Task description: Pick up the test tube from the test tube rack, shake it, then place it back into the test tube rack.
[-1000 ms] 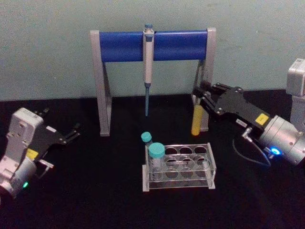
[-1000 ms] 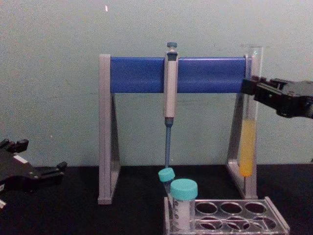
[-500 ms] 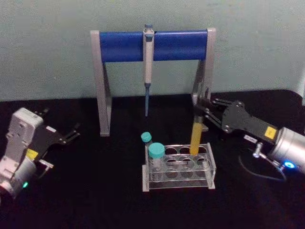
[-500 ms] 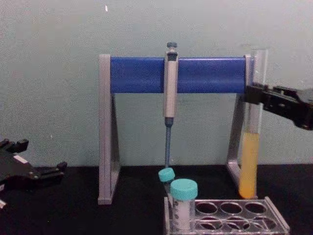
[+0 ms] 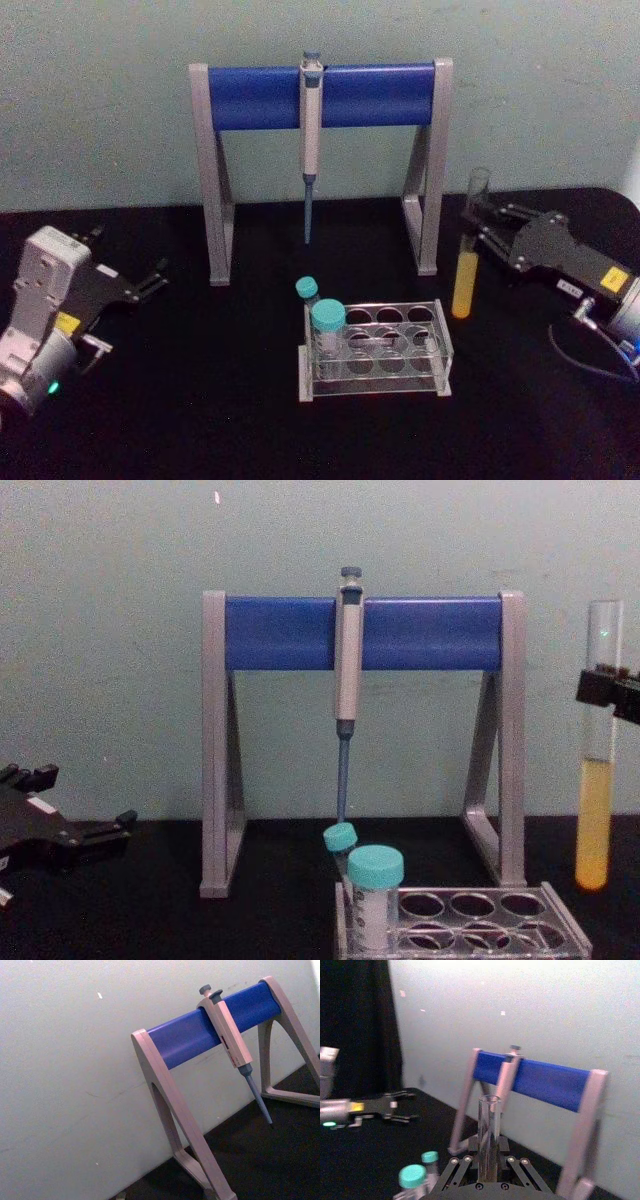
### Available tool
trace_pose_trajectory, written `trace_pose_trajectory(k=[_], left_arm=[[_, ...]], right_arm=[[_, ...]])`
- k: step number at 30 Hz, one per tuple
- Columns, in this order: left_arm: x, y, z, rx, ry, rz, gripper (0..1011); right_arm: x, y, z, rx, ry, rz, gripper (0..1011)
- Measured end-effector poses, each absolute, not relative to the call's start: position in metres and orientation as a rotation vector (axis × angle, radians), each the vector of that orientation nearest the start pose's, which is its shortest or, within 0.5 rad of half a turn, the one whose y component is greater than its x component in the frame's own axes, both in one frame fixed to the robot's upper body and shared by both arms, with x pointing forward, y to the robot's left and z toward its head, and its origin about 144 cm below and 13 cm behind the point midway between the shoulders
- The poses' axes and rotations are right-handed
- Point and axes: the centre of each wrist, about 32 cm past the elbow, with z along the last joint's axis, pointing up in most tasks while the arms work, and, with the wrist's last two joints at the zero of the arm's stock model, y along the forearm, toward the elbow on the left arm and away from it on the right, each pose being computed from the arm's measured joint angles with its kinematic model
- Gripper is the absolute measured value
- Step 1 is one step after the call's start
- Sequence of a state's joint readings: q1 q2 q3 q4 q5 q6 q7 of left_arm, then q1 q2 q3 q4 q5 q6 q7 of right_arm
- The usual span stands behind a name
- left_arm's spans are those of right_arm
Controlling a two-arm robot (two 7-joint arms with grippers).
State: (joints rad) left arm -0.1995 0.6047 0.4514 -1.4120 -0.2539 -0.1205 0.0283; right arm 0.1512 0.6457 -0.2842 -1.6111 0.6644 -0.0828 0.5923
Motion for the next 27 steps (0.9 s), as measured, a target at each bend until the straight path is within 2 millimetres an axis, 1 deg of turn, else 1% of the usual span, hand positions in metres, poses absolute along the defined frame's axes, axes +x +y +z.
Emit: trace_pose_trajectory(k=[8,14,20,27], left_arm=[[0.489,0.310,1.140,0.304,-0.285,1.248,1001],[0.489,0.310,1.140,0.304,-0.285,1.248,1001],[0.489,0.310,1.140,0.304,-0.285,1.248,1001],[0.489,0.310,1.140,0.304,-0.285,1.248,1001]], right_arm=[[0.489,-0.321,1.212,0.032,-0.114,-0.833,229],[0.498,-0.313,1.212,0.012,-0.138,-0.882,229],[0.508,-0.304,1.211,0.018,-0.140,-0.862,229],[0.517,-0.295,1.208,0.066,-0.120,-0.775,229]])
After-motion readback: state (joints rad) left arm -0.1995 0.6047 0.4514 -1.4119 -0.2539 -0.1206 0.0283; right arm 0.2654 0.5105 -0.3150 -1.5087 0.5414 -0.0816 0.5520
